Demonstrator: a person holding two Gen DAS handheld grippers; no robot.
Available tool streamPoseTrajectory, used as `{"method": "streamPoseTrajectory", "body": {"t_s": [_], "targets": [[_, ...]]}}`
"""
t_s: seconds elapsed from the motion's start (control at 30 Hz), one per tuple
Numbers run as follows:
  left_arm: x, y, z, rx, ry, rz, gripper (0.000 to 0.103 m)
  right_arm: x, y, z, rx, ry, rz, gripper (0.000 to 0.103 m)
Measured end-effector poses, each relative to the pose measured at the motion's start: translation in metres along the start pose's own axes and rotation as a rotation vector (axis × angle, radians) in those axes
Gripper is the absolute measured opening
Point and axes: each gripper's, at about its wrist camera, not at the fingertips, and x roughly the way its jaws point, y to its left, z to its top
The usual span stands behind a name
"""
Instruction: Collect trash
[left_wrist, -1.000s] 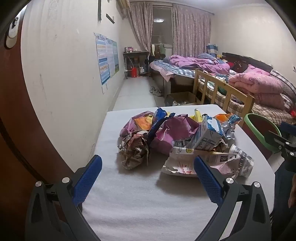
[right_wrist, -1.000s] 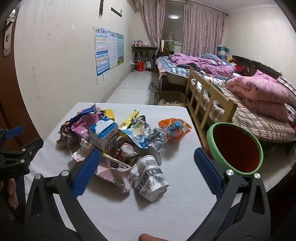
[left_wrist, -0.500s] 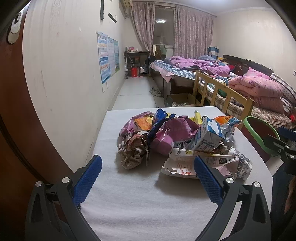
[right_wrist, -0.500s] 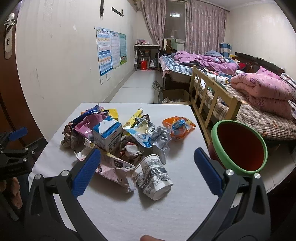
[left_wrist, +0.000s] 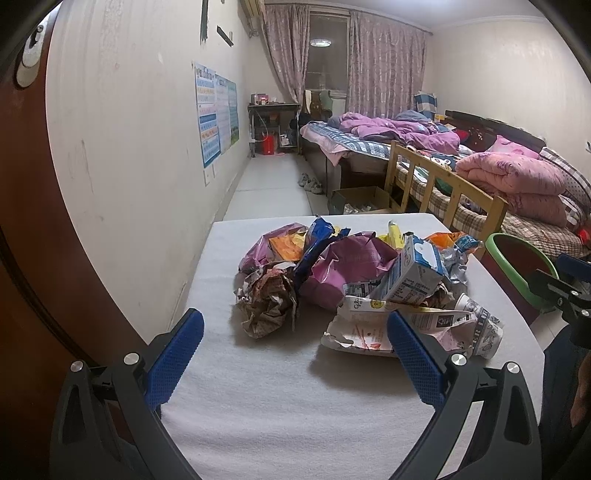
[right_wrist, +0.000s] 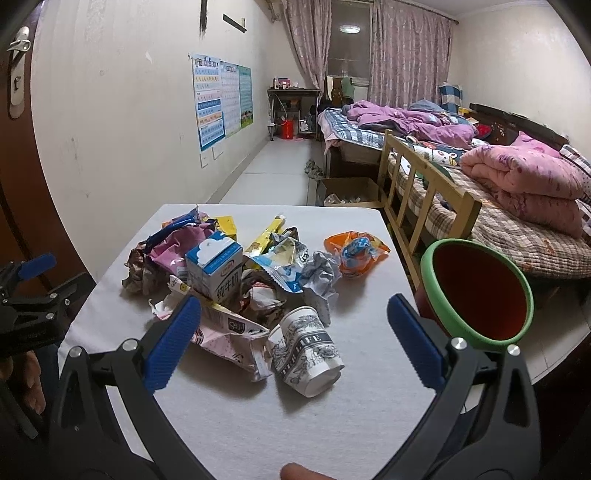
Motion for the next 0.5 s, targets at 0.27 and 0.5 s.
{"method": "streamPoseTrajectory", "body": {"t_s": [0.27,0.5], "targets": [[0.0004,0.0011,0.0002,-0.001,-0.001,0.0,0.095,0.0011,-0.0016,0.0,-0.003,0.002,-0.011,0.1],[0.002,0.0028,0.0001,-0.001,0.001,-0.001,0.095,0.0018,-0.002,-0.0005,-0.001,0.001,-0.011,0.1]]}}
